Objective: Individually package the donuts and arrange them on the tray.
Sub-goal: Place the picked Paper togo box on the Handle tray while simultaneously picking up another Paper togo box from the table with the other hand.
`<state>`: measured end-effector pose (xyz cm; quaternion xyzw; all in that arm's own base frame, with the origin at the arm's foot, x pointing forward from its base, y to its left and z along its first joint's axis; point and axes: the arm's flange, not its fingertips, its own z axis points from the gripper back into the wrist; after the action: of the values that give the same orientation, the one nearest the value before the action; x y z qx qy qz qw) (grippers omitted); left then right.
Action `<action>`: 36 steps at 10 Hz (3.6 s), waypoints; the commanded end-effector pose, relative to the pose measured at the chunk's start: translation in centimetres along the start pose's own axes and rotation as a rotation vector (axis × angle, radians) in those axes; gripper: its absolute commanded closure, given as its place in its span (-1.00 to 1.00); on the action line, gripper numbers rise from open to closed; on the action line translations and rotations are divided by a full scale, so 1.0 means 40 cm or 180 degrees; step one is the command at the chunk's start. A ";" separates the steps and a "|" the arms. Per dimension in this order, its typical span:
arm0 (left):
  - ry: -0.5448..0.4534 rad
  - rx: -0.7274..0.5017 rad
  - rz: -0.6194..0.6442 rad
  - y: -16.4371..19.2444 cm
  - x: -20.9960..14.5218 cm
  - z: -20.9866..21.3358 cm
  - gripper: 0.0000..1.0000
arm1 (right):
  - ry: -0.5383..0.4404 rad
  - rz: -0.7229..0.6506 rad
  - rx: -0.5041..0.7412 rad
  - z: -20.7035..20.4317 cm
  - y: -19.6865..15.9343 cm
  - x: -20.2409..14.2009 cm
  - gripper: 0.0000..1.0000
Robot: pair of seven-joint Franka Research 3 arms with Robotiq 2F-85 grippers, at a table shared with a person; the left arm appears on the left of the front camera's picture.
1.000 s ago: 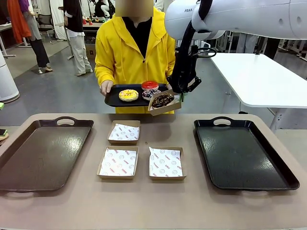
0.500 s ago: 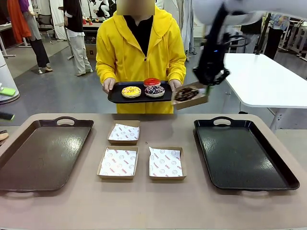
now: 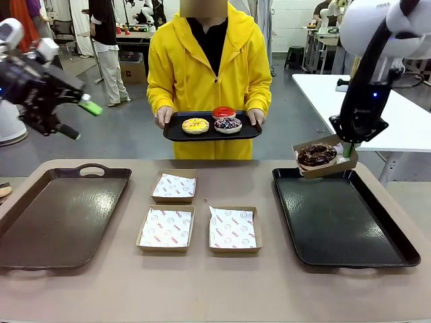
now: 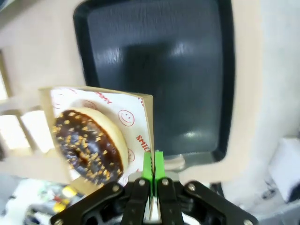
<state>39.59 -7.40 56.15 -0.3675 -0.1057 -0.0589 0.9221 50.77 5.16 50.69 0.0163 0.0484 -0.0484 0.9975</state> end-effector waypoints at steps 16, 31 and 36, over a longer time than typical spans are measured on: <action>0.0154 0.1786 -0.0399 0.011 0.198 -0.543 -1.00 | -0.0102 0.0107 0.0044 -0.078 -0.020 0.028 0.96; 0.0433 0.2442 0.1158 0.093 0.349 -0.671 -1.00 | -0.0174 -0.0059 -0.0106 -0.272 -0.036 0.176 0.96; 0.0477 0.2457 0.1170 0.117 0.356 -0.707 -1.00 | -0.0057 0.0022 0.0042 -0.325 -0.074 0.206 0.96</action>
<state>58.08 -23.54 36.06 -0.0192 0.0189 0.1174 0.9927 56.58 2.33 36.71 0.0083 0.0430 -0.0545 0.9976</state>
